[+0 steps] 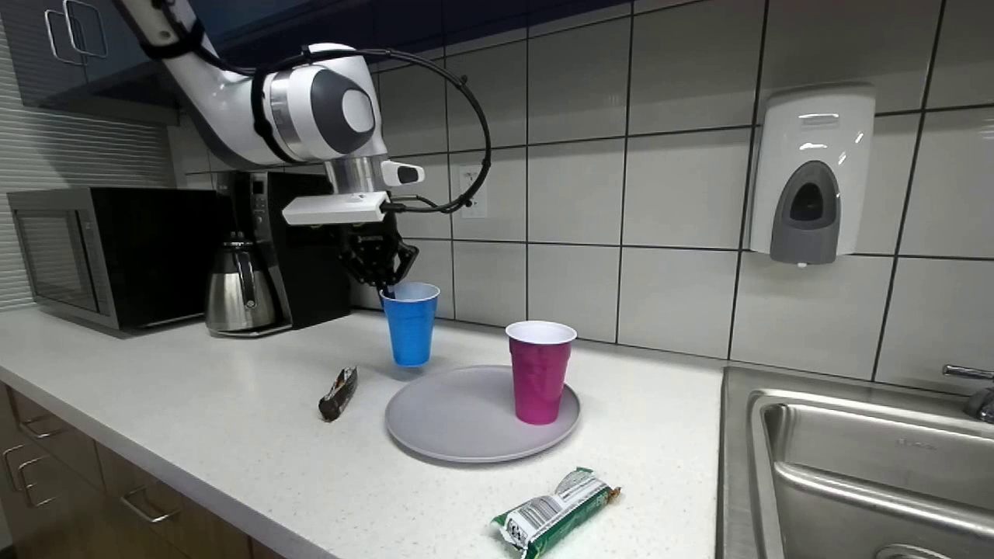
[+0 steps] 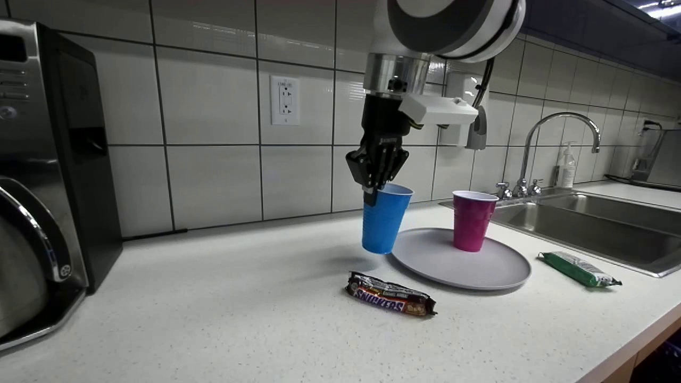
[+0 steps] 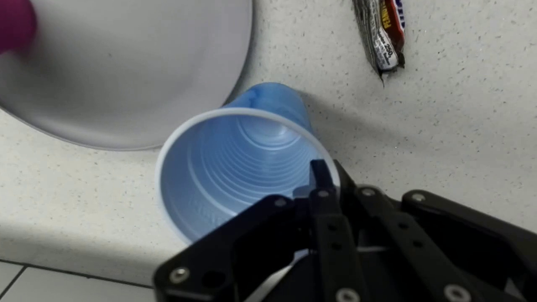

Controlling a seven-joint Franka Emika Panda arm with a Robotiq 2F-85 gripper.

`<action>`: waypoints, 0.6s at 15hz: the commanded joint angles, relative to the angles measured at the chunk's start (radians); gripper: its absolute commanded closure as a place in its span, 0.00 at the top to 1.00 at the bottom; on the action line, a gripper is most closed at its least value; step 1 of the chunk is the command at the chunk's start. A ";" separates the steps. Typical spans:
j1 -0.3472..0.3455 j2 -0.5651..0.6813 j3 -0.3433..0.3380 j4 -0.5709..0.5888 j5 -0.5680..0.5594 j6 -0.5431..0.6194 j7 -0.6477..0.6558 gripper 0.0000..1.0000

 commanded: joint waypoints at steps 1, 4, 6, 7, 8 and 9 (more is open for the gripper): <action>0.005 0.099 0.003 0.120 -0.018 -0.013 -0.041 0.01; 0.009 0.142 0.001 0.173 -0.016 -0.019 -0.069 0.01; 0.010 0.162 0.001 0.197 -0.014 -0.023 -0.084 0.01; 0.010 0.170 0.001 0.207 -0.013 -0.025 -0.090 0.01; 0.011 0.178 0.001 0.216 -0.012 -0.026 -0.095 0.01; 0.011 0.183 0.001 0.224 -0.011 -0.028 -0.099 0.01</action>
